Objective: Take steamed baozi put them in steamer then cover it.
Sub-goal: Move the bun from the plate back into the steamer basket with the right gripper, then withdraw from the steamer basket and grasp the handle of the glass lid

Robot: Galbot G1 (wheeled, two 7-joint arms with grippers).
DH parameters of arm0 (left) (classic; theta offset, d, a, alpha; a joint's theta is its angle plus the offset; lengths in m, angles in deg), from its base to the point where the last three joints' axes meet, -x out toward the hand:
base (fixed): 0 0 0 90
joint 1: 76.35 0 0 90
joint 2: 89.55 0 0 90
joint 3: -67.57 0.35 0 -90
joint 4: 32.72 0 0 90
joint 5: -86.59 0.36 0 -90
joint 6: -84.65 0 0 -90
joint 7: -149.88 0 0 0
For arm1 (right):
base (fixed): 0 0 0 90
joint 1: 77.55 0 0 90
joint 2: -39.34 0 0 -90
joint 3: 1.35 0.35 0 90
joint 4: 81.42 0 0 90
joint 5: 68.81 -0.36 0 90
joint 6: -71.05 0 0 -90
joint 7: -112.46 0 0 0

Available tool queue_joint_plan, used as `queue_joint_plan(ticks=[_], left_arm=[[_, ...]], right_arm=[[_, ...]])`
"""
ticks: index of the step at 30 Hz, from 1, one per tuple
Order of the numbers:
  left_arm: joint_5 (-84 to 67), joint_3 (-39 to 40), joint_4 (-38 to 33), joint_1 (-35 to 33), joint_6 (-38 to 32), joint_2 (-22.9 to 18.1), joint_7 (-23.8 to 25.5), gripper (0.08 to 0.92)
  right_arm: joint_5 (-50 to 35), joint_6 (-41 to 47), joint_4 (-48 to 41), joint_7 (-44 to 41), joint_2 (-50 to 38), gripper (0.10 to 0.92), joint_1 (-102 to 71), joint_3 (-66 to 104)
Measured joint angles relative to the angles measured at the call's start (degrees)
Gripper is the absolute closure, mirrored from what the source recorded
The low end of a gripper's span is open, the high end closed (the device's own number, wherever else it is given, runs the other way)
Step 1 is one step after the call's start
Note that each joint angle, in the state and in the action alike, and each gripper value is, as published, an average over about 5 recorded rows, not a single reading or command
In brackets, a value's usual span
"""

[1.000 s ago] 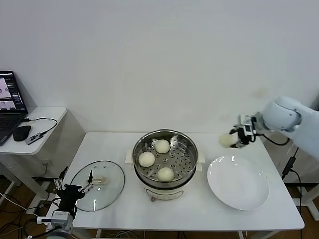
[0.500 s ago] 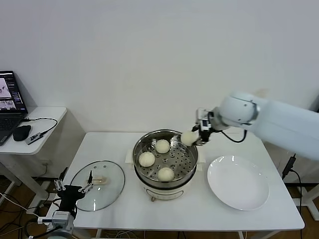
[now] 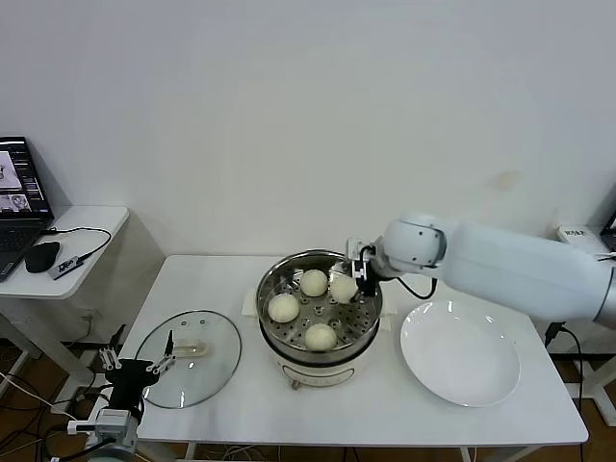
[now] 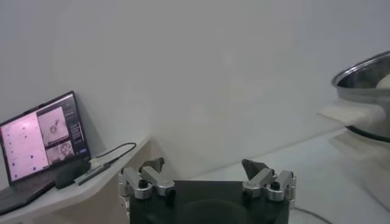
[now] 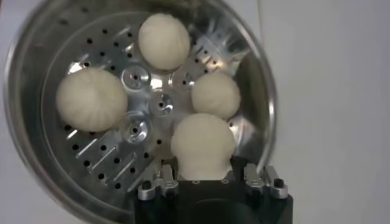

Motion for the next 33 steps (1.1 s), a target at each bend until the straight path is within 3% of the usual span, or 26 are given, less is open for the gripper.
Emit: queue_joint_plan(ticks=[10, 13, 21, 33], left_arm=[[0.2, 0.3, 0.2, 0.1, 0.0, -0.3, 0.0, 0.177], [0.2, 0.2, 0.2, 0.1, 0.0, -0.3, 0.0, 0.177], [0.3, 0.3, 0.2, 0.1, 0.0, -0.3, 0.0, 0.177], [0.3, 0.4, 0.0, 0.3, 0.0, -0.4, 0.0, 0.177]], right_arm=[[1.6, 0.6, -0.6, 0.6, 0.6, 0.462, -2.6, -0.1], [1.9, 0.6, -0.7, 0.9, 0.6, 0.428, -2.9, 0.0], [1.0, 0.8, 0.1, 1.9, 0.4, 0.228, -2.6, 0.7], [-1.3, 0.8, 4.4, 5.1, -2.6, 0.203, -2.5, 5.2]])
